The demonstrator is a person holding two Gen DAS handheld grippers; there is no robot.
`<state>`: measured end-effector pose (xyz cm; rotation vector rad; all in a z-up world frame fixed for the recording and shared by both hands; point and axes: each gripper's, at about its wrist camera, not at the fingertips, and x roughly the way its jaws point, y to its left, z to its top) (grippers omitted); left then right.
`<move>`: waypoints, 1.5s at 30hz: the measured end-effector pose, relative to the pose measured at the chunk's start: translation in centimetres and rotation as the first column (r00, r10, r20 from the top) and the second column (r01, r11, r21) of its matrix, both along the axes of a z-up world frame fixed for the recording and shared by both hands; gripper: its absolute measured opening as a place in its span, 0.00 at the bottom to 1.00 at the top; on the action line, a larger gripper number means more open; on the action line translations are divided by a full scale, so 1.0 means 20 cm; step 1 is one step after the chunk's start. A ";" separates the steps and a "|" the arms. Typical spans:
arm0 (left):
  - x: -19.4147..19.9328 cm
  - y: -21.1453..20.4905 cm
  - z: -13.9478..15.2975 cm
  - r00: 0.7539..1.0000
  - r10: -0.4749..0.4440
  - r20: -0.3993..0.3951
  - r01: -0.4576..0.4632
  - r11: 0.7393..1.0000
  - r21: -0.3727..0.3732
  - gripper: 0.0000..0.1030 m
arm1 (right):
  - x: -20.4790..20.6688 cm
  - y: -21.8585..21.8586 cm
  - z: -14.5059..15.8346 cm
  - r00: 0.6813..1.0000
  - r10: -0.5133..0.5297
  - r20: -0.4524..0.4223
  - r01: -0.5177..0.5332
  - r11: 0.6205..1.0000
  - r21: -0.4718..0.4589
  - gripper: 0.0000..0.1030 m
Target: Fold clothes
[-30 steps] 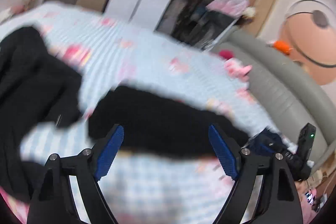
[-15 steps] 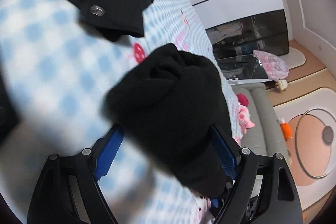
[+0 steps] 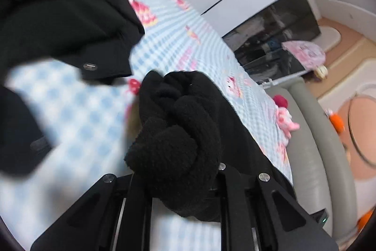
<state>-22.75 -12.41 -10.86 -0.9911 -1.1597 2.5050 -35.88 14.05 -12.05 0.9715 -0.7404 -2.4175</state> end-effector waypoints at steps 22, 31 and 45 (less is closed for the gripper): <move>0.98 -0.17 0.17 0.945 0.314 -0.092 -0.308 0.761 -0.571 0.60 | 1.16 0.34 0.03 0.996 -0.084 -0.007 0.081 0.933 0.350 0.61; 0.92 0.25 0.11 0.949 -0.308 -0.062 0.251 0.861 -0.442 0.60 | 1.32 0.17 -0.19 0.983 0.171 0.072 -0.185 0.911 0.368 0.61; 0.71 0.60 -0.02 0.871 -0.482 0.098 0.458 0.723 -0.517 0.60 | 1.15 0.28 -0.18 0.995 0.063 -0.075 -0.019 0.877 0.480 0.31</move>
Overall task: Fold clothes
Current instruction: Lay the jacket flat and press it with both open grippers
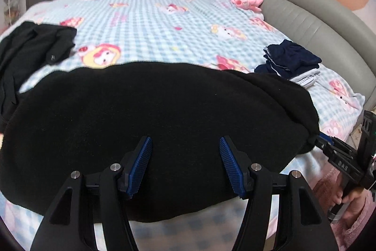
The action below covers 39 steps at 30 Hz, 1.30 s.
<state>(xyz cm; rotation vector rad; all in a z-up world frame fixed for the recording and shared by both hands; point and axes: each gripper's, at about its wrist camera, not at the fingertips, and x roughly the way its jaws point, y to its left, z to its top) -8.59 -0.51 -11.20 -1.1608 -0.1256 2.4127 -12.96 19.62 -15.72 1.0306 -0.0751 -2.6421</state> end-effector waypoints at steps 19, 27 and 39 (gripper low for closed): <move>0.11 0.26 0.16 0.990 -0.115 -0.086 0.126 0.983 0.133 0.68 | -0.03 -0.03 -0.05 0.987 0.154 0.034 -0.153 0.988 -0.028 0.18; 0.02 0.48 -0.10 0.979 -0.199 0.050 0.199 0.980 -0.008 0.68 | 0.01 0.04 -0.06 0.999 0.046 0.004 -0.046 0.991 0.129 0.18; 0.13 0.32 0.04 0.986 -0.158 -0.057 0.159 0.987 0.003 0.68 | 0.08 0.03 0.07 0.999 -0.054 0.006 0.051 0.969 0.240 0.49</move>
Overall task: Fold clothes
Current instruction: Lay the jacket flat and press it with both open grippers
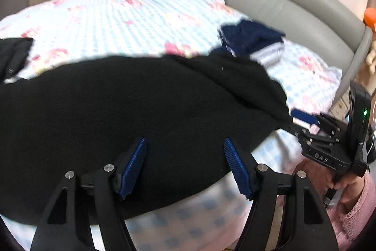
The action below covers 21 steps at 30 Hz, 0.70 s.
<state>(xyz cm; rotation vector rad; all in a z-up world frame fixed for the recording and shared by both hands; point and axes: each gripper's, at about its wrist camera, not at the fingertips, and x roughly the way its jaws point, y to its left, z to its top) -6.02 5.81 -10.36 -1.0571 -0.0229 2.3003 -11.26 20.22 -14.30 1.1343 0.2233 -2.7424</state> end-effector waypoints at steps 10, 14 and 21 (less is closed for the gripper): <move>-0.31 -0.35 0.14 0.981 0.195 -0.003 -0.195 0.980 0.031 0.70 | -0.07 -0.17 0.32 0.975 0.202 -0.096 -0.218 0.956 -0.196 0.60; -0.45 -0.31 0.07 0.983 0.186 0.009 -0.186 0.982 0.011 0.70 | -0.28 -0.49 0.15 0.949 0.314 -0.005 -0.313 0.944 -0.105 0.54; -0.47 -0.49 -0.08 0.968 0.251 0.010 -0.250 0.967 -0.042 0.49 | -0.45 -0.20 -0.06 0.992 0.113 0.053 -0.108 0.990 -0.091 0.61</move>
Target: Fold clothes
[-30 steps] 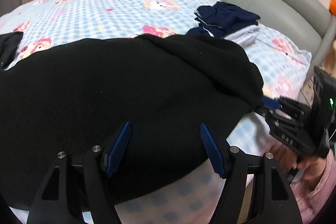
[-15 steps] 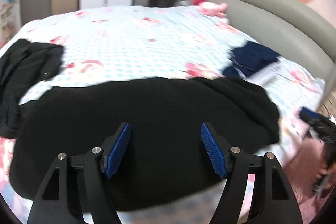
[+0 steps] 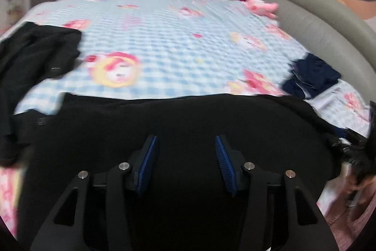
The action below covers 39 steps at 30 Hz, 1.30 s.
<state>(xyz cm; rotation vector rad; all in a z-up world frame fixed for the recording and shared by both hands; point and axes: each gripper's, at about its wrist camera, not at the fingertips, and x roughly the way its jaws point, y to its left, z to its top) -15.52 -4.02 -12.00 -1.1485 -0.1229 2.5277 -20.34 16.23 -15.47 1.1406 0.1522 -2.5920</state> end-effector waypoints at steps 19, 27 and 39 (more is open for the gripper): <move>-0.47 -0.48 0.00 0.963 0.082 0.258 -0.113 0.988 0.108 0.82 | -0.47 -0.16 0.13 0.985 0.099 0.140 -0.069 0.976 -0.204 0.76; -0.21 -0.36 0.05 0.990 0.127 0.062 -0.120 0.987 -0.105 0.52 | -0.53 -0.10 -0.10 0.936 0.197 0.292 -0.059 0.904 -0.422 0.29; -0.16 -0.26 0.06 0.998 0.057 -0.007 -0.057 0.977 -0.206 0.23 | -0.43 -0.25 -0.06 0.992 0.091 0.087 -0.088 0.995 -0.039 0.13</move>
